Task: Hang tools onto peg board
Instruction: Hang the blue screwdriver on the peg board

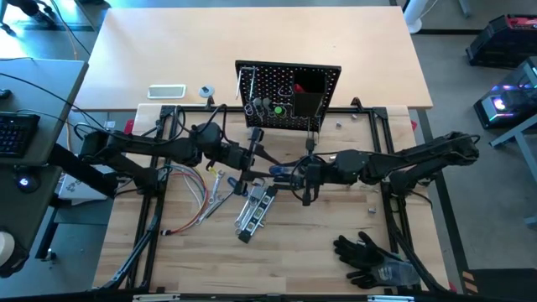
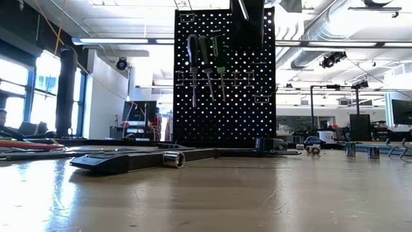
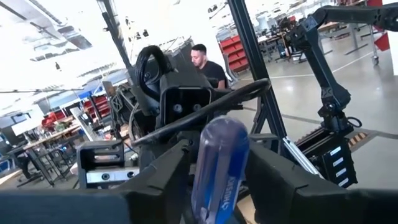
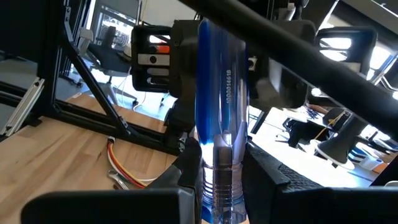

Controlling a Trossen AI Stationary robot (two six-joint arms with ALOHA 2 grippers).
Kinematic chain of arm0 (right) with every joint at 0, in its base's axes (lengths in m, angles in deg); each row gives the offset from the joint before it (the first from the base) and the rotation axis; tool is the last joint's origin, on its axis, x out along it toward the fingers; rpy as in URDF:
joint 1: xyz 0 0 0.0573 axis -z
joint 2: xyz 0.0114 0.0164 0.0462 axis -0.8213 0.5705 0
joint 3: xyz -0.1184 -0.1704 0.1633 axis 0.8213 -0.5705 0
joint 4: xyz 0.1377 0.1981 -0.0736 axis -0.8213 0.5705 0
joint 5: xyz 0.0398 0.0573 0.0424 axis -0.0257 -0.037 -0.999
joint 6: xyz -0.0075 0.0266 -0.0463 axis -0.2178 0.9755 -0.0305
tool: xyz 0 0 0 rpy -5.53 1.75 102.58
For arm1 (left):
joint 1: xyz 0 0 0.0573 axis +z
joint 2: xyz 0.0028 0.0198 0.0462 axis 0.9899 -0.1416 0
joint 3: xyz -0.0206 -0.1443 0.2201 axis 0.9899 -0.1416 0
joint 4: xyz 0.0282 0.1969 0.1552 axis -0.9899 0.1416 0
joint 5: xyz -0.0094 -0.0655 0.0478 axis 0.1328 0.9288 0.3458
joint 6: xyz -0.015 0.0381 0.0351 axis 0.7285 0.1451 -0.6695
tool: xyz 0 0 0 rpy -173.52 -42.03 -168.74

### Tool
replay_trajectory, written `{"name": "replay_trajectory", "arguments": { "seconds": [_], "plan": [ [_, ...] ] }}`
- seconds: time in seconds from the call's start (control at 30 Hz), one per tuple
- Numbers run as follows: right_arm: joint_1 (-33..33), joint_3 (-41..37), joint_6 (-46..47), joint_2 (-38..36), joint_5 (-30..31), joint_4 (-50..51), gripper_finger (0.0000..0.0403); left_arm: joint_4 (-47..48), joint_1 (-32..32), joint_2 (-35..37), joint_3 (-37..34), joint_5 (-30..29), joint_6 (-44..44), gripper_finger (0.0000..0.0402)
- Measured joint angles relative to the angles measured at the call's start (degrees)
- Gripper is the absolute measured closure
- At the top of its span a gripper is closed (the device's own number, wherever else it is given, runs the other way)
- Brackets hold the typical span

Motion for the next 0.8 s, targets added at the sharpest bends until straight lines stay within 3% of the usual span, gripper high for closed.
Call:
{"name": "replay_trajectory", "arguments": {
  "seconds": [0.2,0.57,0.63,0.8],
  "plan": [
    [0.00,0.00,0.48,0.00,0.32,0.09,0.0342,-0.55,0.04,0.00,0.00,0.93,-0.55,0.0307],
    [-0.07,0.07,1.73,-0.02,2.40,1.59,0.0342,0.06,0.07,0.00,0.00,0.60,-0.62,0.0314],
    [-0.16,0.07,2.05,-0.02,4.78,1.91,0.0319,0.62,0.15,0.11,0.00,-0.36,-0.53,0.0314],
    [-0.58,0.07,3.98,-0.04,10.54,3.73,0.0218,5.06,1.02,2.25,0.00,-1.71,-0.82,0.0315]
  ]
}}
